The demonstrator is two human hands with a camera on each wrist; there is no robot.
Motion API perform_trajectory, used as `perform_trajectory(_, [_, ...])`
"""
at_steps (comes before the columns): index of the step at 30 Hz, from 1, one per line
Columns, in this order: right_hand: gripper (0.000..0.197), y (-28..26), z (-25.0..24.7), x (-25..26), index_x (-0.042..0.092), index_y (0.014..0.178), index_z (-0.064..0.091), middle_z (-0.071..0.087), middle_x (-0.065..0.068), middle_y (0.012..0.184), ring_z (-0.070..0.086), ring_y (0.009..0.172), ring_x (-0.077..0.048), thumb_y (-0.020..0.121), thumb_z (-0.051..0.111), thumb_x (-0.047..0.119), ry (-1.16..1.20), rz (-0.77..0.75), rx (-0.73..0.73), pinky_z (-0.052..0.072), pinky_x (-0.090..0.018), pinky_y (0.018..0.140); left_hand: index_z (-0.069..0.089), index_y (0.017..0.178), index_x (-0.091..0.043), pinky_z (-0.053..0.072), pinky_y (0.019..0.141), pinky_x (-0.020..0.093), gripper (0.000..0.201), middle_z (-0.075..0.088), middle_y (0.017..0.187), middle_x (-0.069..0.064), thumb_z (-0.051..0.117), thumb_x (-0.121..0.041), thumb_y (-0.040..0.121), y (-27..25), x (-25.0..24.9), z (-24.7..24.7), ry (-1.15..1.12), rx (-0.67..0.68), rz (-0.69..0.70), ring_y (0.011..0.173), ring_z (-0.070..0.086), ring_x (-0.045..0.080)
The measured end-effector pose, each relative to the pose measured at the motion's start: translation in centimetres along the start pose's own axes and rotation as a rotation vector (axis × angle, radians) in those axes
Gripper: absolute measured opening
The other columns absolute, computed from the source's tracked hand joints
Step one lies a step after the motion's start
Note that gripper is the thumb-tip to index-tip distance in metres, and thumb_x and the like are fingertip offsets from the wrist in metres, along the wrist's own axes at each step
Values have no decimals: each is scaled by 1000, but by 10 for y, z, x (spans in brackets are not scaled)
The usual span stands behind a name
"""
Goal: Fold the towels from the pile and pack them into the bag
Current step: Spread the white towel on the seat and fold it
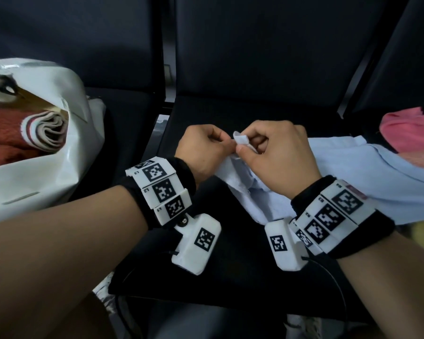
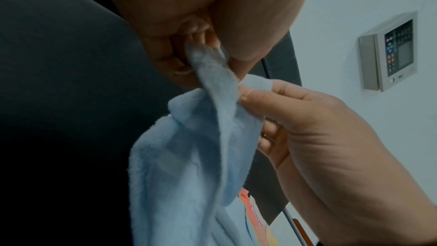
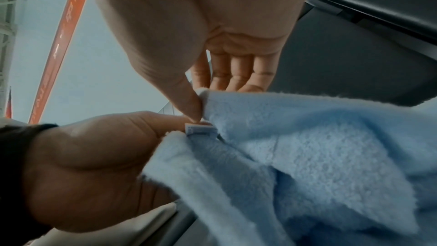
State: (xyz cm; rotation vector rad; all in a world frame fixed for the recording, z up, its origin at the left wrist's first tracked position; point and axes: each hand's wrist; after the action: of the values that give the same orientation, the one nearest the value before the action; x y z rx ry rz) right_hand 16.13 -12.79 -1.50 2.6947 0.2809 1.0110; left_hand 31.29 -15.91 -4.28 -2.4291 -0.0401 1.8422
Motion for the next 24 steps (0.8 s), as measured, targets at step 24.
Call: perform_trajectory(24, [16, -2, -1, 1, 27, 102, 79, 71, 5, 87, 66, 82, -11, 94, 66, 24, -60, -13, -74, 56, -39, 78, 65, 102, -9, 55, 60, 24, 21, 71, 90, 12, 67, 6, 87, -4, -10, -5, -325, 53, -56, 78, 72, 20])
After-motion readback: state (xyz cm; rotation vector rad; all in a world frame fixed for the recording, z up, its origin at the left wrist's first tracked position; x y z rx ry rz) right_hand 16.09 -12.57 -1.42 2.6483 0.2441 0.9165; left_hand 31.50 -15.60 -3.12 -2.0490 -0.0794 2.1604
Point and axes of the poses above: each hand's wrist, its own y-axis towards the middle knuckle, its own z-axis out of the palm, x = y × z
